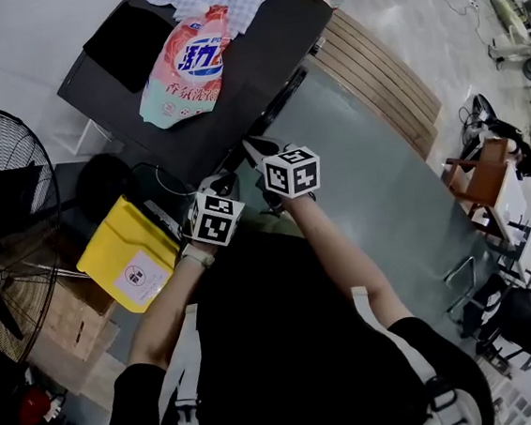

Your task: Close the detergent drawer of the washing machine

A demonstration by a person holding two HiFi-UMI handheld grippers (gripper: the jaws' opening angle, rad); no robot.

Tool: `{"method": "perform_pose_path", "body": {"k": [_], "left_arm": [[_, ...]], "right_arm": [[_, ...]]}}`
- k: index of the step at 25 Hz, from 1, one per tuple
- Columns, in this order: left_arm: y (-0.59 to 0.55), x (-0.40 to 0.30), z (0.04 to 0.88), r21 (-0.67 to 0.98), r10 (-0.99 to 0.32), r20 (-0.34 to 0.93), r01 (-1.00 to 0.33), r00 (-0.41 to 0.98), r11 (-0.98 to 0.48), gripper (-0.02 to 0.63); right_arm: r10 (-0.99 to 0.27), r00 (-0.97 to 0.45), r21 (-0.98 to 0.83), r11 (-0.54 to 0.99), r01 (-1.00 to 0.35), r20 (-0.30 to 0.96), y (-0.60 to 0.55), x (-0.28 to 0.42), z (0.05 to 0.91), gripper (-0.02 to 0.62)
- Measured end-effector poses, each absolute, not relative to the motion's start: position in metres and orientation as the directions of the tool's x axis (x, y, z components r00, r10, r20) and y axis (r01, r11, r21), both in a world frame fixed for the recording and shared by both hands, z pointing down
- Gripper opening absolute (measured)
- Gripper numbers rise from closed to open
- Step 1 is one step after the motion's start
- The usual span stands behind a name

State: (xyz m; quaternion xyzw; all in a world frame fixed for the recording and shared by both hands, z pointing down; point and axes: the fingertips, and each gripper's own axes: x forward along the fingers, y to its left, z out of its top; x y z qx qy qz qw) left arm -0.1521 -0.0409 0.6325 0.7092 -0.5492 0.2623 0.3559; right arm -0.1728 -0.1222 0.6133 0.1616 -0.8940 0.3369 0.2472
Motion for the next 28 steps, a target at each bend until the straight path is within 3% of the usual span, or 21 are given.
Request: {"method": "perform_pose_path", "body": {"k": [14, 28], "left_arm": [[-0.050, -0.157, 0.609, 0.249, -0.613, 0.744, -0.962, 0.264, -0.112, 0.009], [-0.079, -0.110, 0.511, 0.296, -0.743, 0.568, -0.930, 0.354, -0.217, 0.009]], "right_arm": [[-0.215, -0.816, -0.508, 0.689, -0.516, 0.537, -0.137, -0.120, 0.575, 0.018], [-0.339, -0.826, -0.443, 0.718, -0.536, 0.450, -0.125, -0.027, 0.484, 0.018]]}}
